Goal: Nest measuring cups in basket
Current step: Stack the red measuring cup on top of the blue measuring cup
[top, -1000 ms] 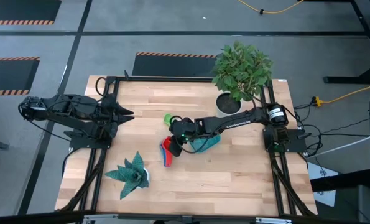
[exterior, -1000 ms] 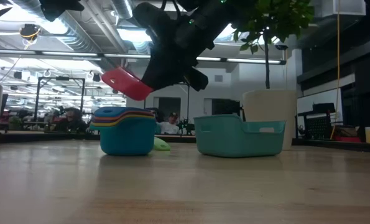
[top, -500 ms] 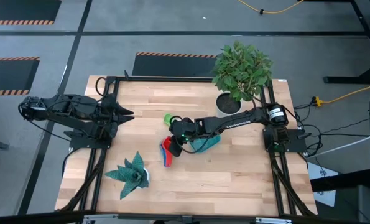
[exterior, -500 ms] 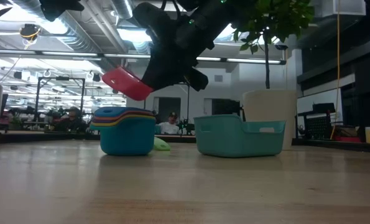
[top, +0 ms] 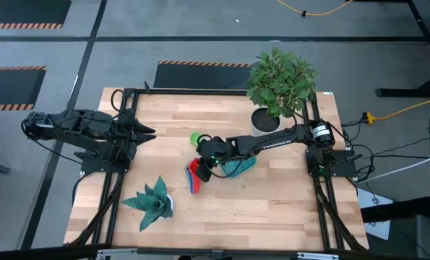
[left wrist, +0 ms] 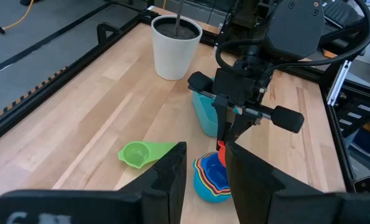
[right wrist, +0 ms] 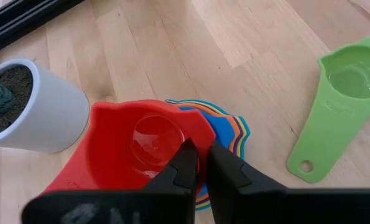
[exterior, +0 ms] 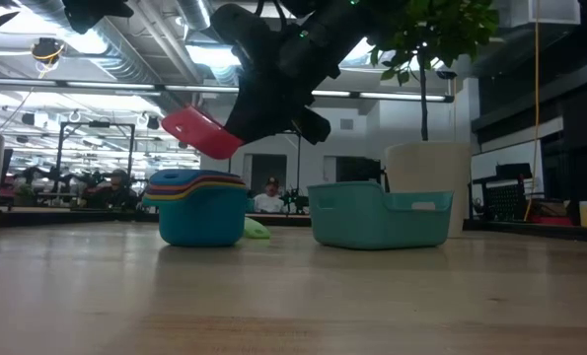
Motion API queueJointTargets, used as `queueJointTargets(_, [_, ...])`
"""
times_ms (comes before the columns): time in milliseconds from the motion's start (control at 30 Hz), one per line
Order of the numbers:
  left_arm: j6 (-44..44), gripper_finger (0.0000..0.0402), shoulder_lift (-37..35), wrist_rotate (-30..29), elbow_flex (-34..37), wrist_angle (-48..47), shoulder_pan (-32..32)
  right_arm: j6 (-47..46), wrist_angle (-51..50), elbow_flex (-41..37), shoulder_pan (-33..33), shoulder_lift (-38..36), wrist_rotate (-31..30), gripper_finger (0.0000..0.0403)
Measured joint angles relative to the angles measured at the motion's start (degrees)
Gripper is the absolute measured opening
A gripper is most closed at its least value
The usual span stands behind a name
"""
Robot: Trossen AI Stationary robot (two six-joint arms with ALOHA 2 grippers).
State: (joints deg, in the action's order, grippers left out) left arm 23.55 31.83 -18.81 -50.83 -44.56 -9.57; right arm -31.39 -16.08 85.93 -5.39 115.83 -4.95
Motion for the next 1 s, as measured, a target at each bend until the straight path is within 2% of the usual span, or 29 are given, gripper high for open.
queueJointTargets(1000, [-0.13, 0.0104, 0.01, 0.00, 0.00, 0.02, -0.01, -2.78, 1.86, -0.04, 0.00, -0.09, 0.07, 0.0028])
